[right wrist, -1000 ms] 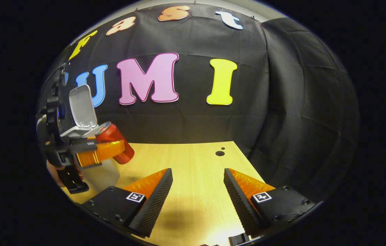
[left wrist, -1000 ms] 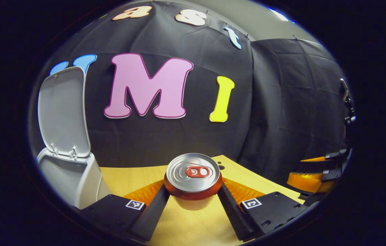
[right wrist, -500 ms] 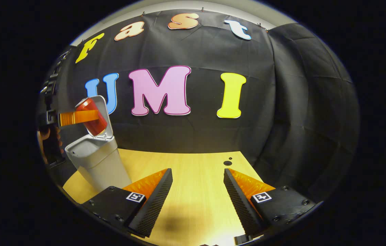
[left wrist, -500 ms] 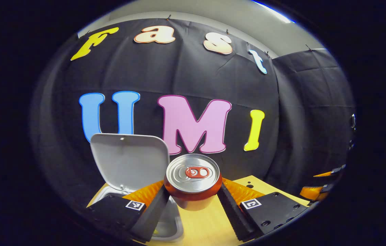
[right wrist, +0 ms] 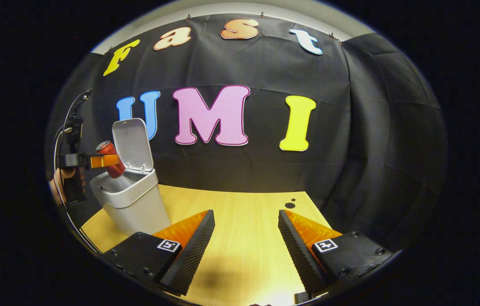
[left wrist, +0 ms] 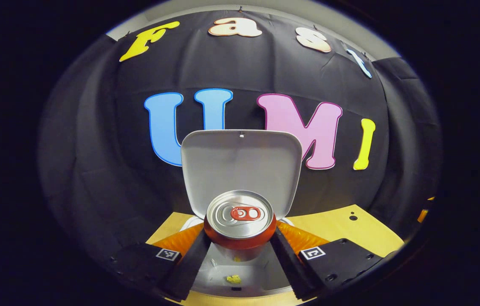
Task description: Press the lid of the desktop garbage bin to open it, pick up the crumpled paper on the desktop and throw it into the bin, then pick up the pop can on the desktop and drop it into the bin, and finally close the garbage bin lid.
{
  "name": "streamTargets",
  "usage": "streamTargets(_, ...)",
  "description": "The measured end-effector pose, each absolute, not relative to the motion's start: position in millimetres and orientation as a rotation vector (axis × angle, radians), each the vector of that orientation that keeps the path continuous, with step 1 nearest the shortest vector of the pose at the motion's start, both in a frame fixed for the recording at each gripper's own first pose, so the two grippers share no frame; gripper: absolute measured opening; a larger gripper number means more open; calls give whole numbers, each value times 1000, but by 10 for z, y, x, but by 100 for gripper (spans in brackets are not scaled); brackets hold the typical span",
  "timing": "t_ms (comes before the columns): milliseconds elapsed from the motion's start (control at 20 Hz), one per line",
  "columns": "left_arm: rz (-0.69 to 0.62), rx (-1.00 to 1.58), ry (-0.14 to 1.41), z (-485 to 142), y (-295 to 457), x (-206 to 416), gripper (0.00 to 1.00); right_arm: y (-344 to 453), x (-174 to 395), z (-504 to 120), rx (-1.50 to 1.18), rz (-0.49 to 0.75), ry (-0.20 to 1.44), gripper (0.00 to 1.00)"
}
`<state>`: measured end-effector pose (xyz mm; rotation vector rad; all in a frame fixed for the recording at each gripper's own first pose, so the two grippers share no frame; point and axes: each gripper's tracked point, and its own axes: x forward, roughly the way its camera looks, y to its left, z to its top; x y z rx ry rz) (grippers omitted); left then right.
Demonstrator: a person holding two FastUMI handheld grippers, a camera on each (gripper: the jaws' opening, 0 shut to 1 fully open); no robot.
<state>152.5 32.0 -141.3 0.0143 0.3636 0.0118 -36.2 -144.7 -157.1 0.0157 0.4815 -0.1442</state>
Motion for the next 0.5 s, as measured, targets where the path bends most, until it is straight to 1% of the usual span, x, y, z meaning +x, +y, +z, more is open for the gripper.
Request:
streamTargets(250, 29, -15, 374, -1491, 324, 1525, 89, -1552, -282, -1430, 18, -165, 452, 98)
streamTargets(400, 46, 2, 365, -1467, 367, 1562, 89, -1542, -286, -1445, 15, -157, 457, 98)
streamTargets(500, 60, 9, 347, -1386, 388, 1577, 92, -1499, -289, -1485, 16, -141, 472, 97)
